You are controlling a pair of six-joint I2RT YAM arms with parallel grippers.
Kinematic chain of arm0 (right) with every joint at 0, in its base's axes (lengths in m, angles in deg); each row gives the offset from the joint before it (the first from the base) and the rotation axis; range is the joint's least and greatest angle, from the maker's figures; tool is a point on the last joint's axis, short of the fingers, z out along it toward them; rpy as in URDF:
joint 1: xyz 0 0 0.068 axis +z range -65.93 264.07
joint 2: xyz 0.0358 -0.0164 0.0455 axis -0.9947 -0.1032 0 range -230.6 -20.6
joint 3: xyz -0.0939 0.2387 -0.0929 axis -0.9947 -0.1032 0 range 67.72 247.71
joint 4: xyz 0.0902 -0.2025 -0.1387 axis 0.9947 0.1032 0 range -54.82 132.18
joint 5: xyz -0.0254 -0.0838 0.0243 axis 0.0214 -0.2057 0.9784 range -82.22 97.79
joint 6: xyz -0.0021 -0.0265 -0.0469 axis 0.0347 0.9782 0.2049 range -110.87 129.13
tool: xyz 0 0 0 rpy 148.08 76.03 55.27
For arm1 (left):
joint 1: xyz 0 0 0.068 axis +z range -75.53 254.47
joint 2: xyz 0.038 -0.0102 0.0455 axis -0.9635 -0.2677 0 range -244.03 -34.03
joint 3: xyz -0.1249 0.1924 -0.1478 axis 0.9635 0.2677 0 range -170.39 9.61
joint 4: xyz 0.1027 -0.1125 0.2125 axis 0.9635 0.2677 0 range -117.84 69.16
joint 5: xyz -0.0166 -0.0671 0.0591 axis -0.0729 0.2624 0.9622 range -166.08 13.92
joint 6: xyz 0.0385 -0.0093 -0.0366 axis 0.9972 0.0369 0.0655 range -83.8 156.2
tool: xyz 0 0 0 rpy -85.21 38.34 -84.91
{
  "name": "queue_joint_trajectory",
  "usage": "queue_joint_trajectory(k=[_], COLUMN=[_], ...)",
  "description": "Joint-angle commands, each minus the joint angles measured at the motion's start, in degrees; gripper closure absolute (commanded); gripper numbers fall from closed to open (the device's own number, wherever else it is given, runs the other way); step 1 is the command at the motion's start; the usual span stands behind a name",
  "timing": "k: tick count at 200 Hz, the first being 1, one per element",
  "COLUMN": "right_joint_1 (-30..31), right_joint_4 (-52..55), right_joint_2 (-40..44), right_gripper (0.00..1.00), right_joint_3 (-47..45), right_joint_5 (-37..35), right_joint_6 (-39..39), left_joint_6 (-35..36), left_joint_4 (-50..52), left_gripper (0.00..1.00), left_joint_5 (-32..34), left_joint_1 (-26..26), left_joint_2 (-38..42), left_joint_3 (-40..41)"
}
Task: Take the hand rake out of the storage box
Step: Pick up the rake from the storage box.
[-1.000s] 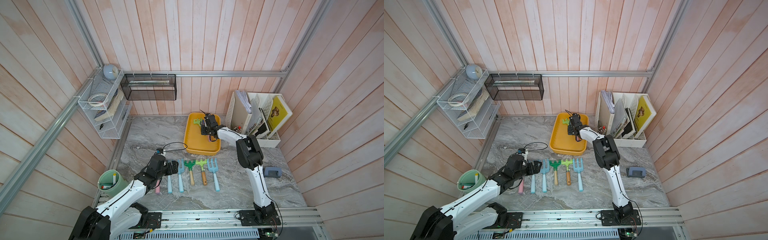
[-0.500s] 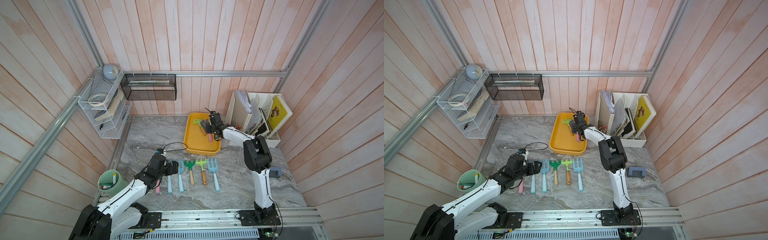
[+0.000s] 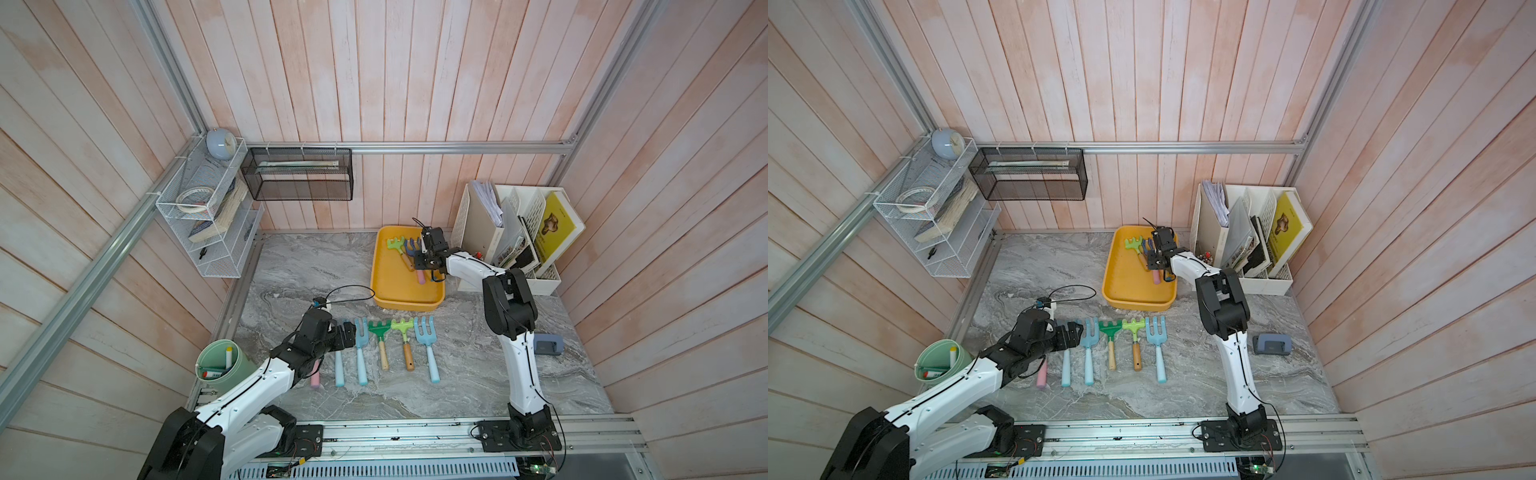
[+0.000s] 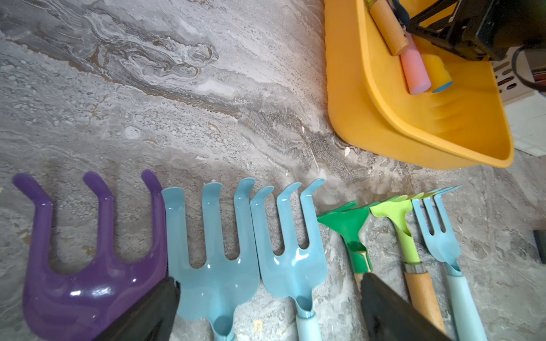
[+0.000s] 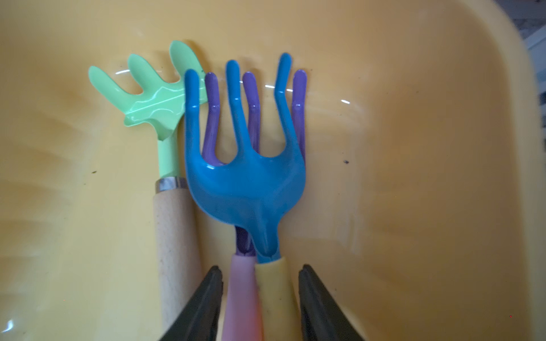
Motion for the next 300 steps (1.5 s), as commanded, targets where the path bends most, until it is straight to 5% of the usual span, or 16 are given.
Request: queue_joint_trajectory(k=[1,49,94,172,251,300], right_joint_1=[0.0,0.1,-0.2,-0.5,-0.5,0.6], right_joint_4=[3.5,6.9,4.1,5.9,6.0,6.1], right_joint_2=[-0.9,0.3,3.4,0.7,0.4,7.6], right_gripper=[0.57,0.61,0.84,0.62,0.83,0.93], right_joint_3=[1.0,0.2,-4.4,-2.9,-2.5,-2.6], right_joint_5=[2.8,2.9,2.6,2.5,3.9,0.0], right_joint_6=[-0.7,-1.7,-2.2,-2.4,-1.6,-2.2], left_joint_6=[0.9,0.8,0.8,0.8,0.9,0.9], left_joint_4=[-0.9,-1.0,-0.8,-0.9,-0.8,-0.6], left_gripper=[0.00,0.00,0.00,0.00,0.00,0.00], left_joint_5=[0.7,0.8,0.9,0.9,1.1,1.1], left_joint_1=[0.3,0.3,0.3,0.3,0.3,0.3], left_joint_2=[-0.2,-0.2,-0.4,-0.5,-0.7,-0.7], left_joint_3=[-0.5,-0.5,-0.5,-0.5,-0.6,-0.6])
